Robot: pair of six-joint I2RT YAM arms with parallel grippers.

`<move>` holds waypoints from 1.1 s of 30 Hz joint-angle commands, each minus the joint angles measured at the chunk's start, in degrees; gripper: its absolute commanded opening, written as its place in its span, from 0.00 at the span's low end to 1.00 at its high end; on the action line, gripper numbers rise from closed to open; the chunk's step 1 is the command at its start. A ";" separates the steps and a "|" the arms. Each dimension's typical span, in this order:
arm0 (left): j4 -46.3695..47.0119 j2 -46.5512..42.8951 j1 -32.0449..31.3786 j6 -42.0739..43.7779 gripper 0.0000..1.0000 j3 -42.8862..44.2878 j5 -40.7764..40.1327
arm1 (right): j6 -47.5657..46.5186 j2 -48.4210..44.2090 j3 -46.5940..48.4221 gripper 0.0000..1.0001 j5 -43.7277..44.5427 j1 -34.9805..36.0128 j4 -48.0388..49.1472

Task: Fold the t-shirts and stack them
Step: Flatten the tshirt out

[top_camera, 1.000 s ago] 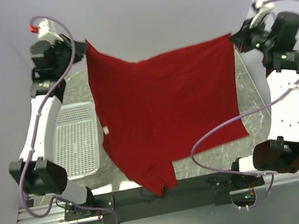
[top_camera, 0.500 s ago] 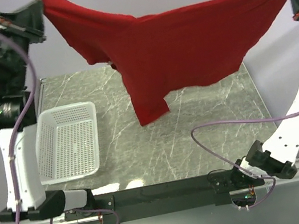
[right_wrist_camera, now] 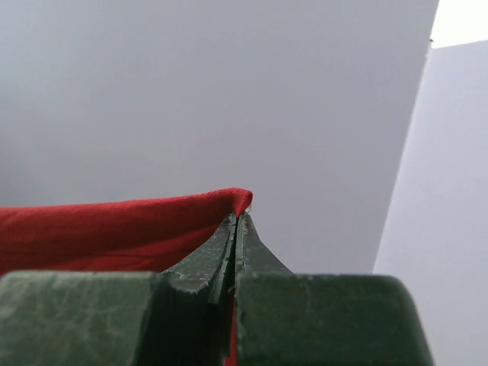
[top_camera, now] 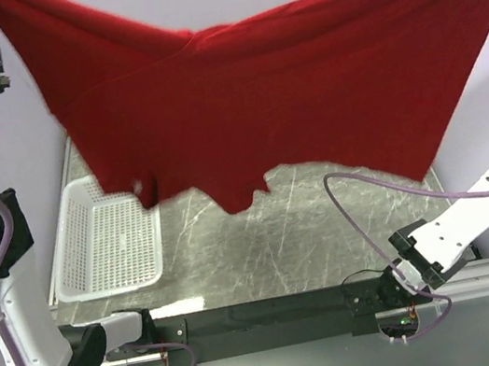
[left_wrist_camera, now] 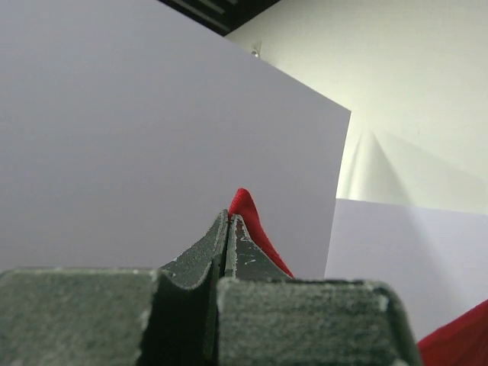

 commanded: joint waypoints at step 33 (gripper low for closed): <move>1.85 49.67 -3.30 -5.19 0.01 -25.19 0.07 | -57.33 27.46 -49.55 0.00 34.25 48.66 -27.80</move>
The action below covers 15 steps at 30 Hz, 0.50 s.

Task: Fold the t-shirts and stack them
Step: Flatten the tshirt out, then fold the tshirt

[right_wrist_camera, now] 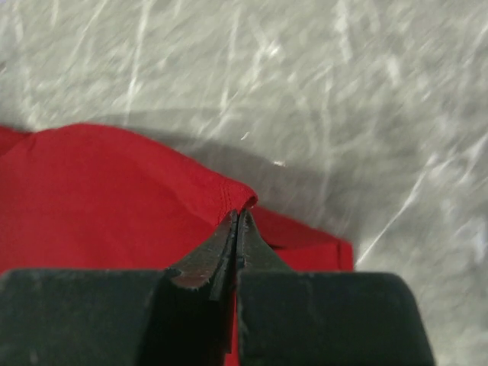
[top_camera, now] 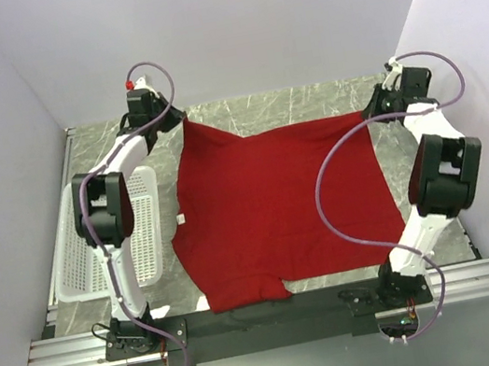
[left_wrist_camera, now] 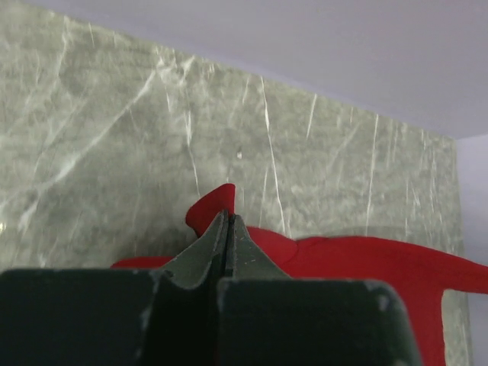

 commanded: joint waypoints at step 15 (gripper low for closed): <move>2.12 1.57 0.44 1.29 0.01 11.40 -0.85 | 1.99 8.10 14.15 0.00 2.10 -0.04 0.43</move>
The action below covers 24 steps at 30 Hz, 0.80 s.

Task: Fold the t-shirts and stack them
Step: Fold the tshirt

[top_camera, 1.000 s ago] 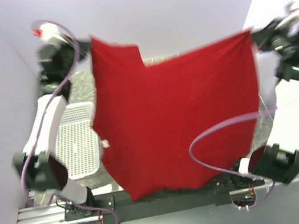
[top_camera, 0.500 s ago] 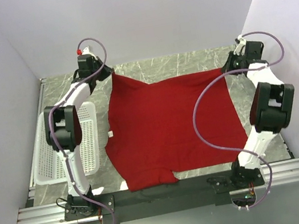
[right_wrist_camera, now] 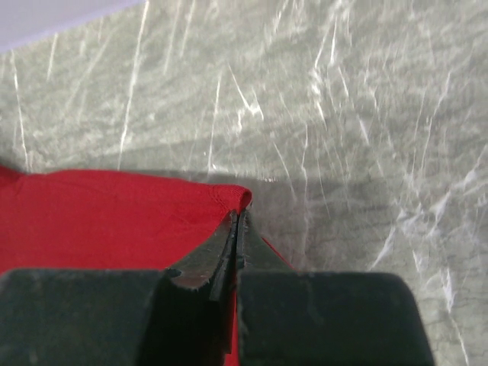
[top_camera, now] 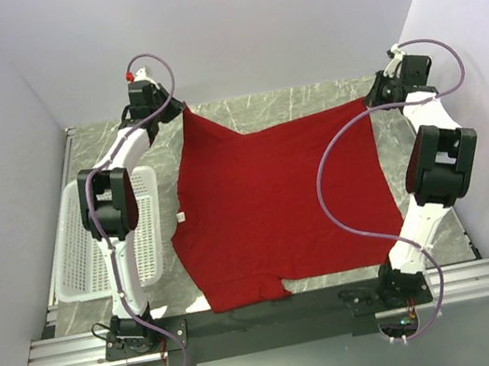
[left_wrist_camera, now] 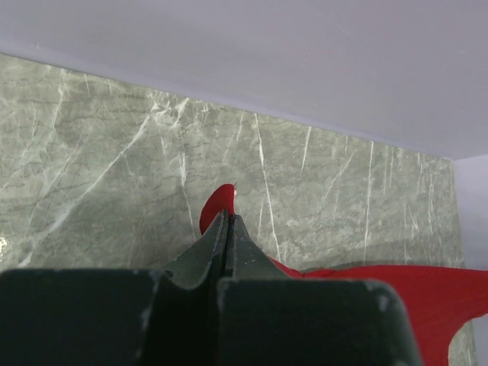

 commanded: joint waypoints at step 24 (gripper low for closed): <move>7.26 -23.05 1.37 3.33 0.01 -21.26 8.46 | 0.44 -4.77 -3.82 0.00 -6.43 -3.16 1.04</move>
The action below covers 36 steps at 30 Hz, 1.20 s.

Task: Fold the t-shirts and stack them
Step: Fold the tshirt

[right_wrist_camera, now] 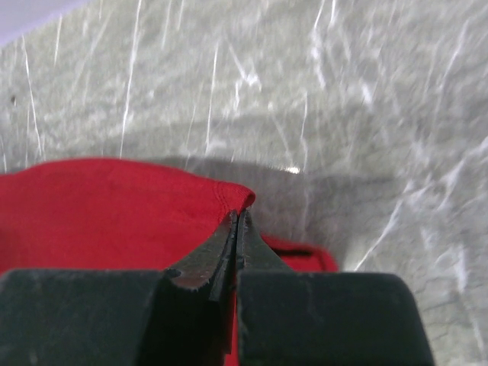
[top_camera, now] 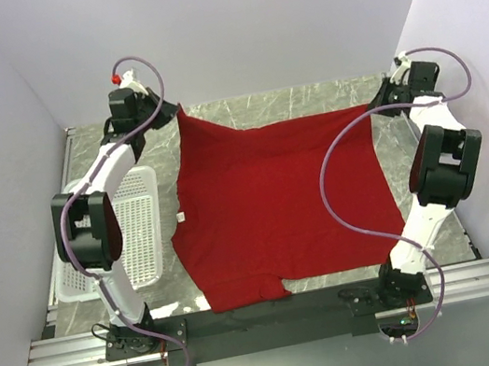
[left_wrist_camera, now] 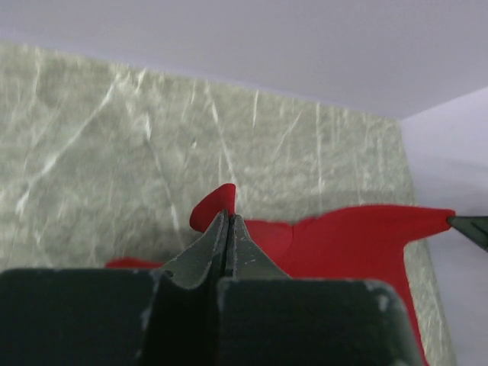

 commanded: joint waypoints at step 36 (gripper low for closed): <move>-0.23 -21.29 0.19 6.37 0.01 -24.55 2.80 | -5.51 -12.96 -14.69 0.00 -6.46 -5.29 -0.61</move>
